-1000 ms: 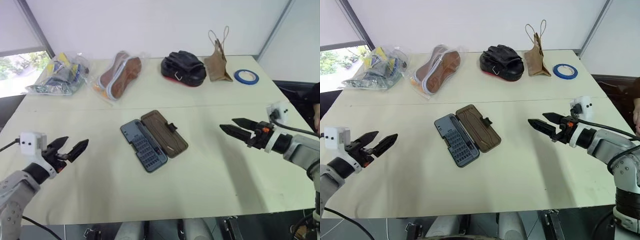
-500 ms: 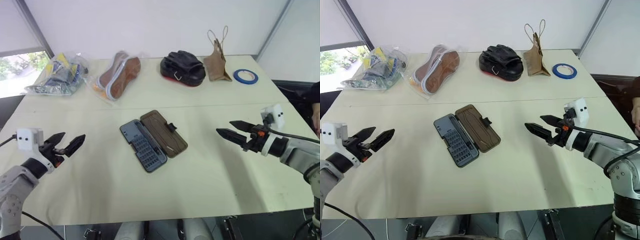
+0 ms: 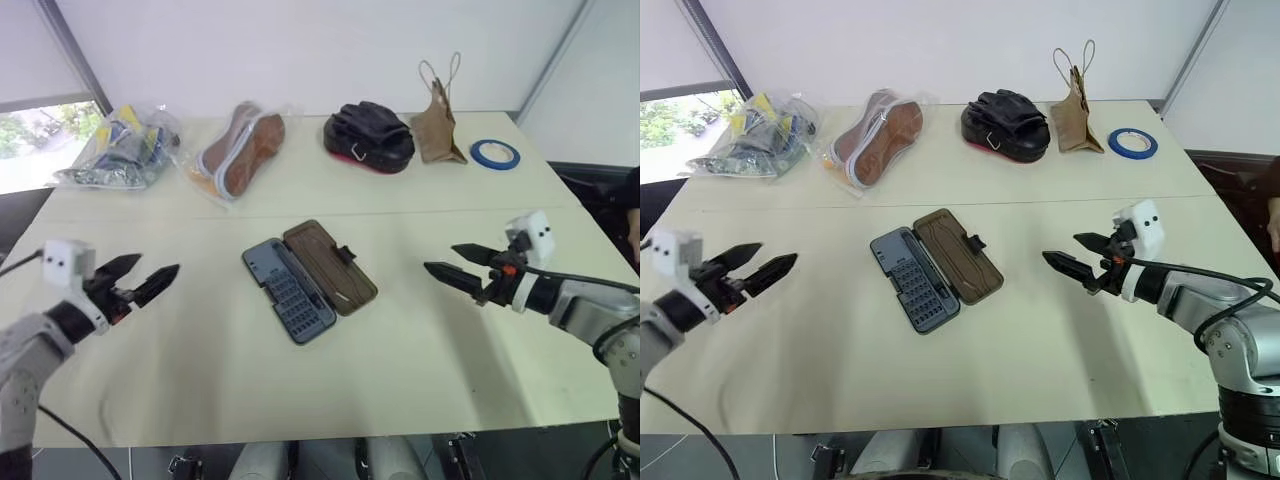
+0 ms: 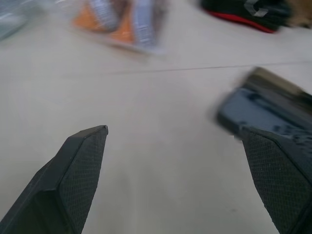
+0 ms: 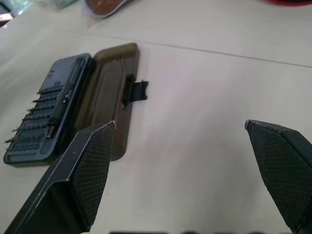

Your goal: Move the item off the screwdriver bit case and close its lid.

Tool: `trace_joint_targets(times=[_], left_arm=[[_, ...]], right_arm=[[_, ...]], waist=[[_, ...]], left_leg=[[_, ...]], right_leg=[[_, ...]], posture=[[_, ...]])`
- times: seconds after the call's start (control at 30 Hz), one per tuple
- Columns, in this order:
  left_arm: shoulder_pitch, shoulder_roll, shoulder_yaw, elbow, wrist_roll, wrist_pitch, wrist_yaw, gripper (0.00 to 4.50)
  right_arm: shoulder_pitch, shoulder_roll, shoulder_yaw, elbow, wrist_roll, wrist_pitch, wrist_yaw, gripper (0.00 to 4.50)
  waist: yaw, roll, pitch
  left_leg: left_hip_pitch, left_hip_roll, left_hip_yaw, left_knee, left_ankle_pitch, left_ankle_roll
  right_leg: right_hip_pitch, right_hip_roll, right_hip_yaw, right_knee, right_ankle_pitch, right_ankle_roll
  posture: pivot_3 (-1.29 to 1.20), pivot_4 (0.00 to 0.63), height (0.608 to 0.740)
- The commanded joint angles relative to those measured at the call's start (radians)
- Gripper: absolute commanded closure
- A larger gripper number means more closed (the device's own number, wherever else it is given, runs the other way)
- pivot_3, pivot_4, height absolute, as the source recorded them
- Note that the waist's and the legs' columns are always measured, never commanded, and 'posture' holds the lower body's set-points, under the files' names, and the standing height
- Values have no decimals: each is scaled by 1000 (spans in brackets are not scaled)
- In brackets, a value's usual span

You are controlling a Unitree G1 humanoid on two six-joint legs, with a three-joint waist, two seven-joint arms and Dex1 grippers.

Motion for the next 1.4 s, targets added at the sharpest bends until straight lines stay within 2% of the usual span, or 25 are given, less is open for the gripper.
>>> trace_joint_targets(times=[0.03, 0.2, 0.3, 0.43, 0.53, 0.63, 0.77, 0.97, 1.07, 1.3, 1.4], left_arm=[[-81, 106, -112, -8, -60, 41, -212, 0], [-136, 195, -228, 35, -36, 42, -375, 0], [-185, 228, -305, 60, -14, 39, -449, 0], [-240, 184, -343, 91, 15, 14, -428, 0], [-240, 155, -354, 89, 34, 0, -414, 0], [-226, 138, -346, 74, 36, -2, -401, 0], [-206, 118, -323, 60, 33, -3, -371, 0], [-160, 111, -305, 24, 18, 4, -350, 0], [-157, 110, -305, 15, 13, 8, -346, 0], [-166, 100, -314, 22, 30, -5, -337, 0], [-168, 93, -316, 23, 36, -10, -329, 0]], right_arm=[[-17, -22, 46, -52, -44, -25, 0, 53], [-86, 2, 137, -105, -111, 53, -118, 53], [-233, 137, 215, -140, -132, 241, -321, 53], [-363, 318, 270, -118, -163, 345, -453, 53], [-398, 394, 302, -102, -190, 383, -496, 53], [-382, 387, 395, -105, -229, 386, -487, 53], [-328, 331, 500, -83, -300, 343, -459, 53], [-277, 271, 557, -55, -361, 293, -407, 53], [-265, 269, 570, -26, -384, 261, -382, 951], [-274, 256, 644, 39, -455, 194, -327, 4477], [-275, 235, 670, 69, -499, 150, -298, 4477]], waist=[[-2, 1, 0], [-15, 5, 3], [-18, 5, 3], [-8, 6, 4], [-6, 5, 4], [-8, 5, 3], [-10, 6, 3], [-12, 6, 3], [-12, 5, 3], [-11, 5, 2], [-12, 4, 2]], left_leg=[[0, 0, 0, 0, 0, 0], [0, 0, 2, -1, 0, 1], [-1, 2, 1, -1, 0, 0], [-1, 3, -1, -2, 1, -1], [-7, 0, -1, -2, 1, -1], [-16, -3, -1, 0, 2, -3], [-16, -3, 0, -1, 3, -4], [-15, -2, 0, -1, 1, -1], [-14, -1, 0, 0, 1, -1], [-13, -1, 0, 0, 1, -1], [-12, -1, 0, 0, 1, -1]], right_leg=[[0, 0, 0, 0, 0, 0], [-2, 0, 2, 0, 0, 0], [-4, 1, 2, 1, 1, -1], [-5, 3, 2, 2, 1, -1], [-9, 1, 2, 2, 3, 2], [-18, -1, 1, 3, 3, 3], [-18, -1, 1, 2, 3, 3], [-17, 0, 1, 3, 3, 3], [-16, 0, 1, 4, 3, 3], [-15, 0, 1, 4, 3, 3], [-14, 1, 1, 4, 3, 3]], posture=[[0, 150, 740], [0, 150, 740], [0, 150, 740], [0, 150, 740], [0, 150, 740], [0, 150, 740], [0, 150, 740], [0, 150, 740], [0, 150, 740], [0, 150, 740], [0, 150, 740]])
